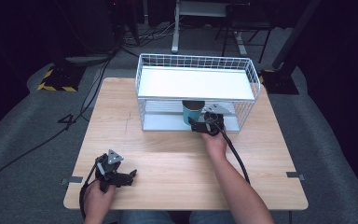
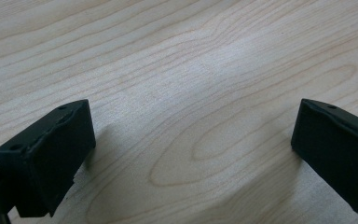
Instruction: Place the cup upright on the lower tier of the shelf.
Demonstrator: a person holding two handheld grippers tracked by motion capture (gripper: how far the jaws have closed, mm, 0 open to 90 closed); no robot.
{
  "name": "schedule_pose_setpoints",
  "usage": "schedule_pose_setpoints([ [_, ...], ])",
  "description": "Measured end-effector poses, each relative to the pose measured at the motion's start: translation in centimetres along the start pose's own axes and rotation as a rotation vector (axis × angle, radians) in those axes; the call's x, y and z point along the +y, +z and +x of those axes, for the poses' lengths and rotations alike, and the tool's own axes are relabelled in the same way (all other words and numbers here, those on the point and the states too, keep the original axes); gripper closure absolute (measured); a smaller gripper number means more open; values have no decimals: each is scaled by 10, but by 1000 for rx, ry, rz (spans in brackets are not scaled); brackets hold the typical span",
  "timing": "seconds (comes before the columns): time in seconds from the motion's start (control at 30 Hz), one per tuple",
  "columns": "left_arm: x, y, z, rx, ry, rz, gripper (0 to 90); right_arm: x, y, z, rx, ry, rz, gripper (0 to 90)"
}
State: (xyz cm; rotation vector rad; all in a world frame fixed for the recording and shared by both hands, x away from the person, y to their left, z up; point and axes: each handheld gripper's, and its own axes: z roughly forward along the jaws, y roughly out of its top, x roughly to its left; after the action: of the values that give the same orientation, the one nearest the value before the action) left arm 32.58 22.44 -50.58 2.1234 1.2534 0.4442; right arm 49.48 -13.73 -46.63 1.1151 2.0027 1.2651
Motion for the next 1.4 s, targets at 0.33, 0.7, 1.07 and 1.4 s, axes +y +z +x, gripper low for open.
schedule_pose_setpoints([
  [0.33,0,0,0,0,-1,0,1,-5,-54,-17,14,-10,-19,93],
  [0.7,0,0,0,0,0,0,1,-12,-98,-32,53,-3,-13,104],
  [1.07,0,0,0,0,0,0,1,-15,-143,-44,88,-31,24,155],
  [1.4,0,0,0,0,0,0,1,-33,-170,-48,123,-66,86,154],
])
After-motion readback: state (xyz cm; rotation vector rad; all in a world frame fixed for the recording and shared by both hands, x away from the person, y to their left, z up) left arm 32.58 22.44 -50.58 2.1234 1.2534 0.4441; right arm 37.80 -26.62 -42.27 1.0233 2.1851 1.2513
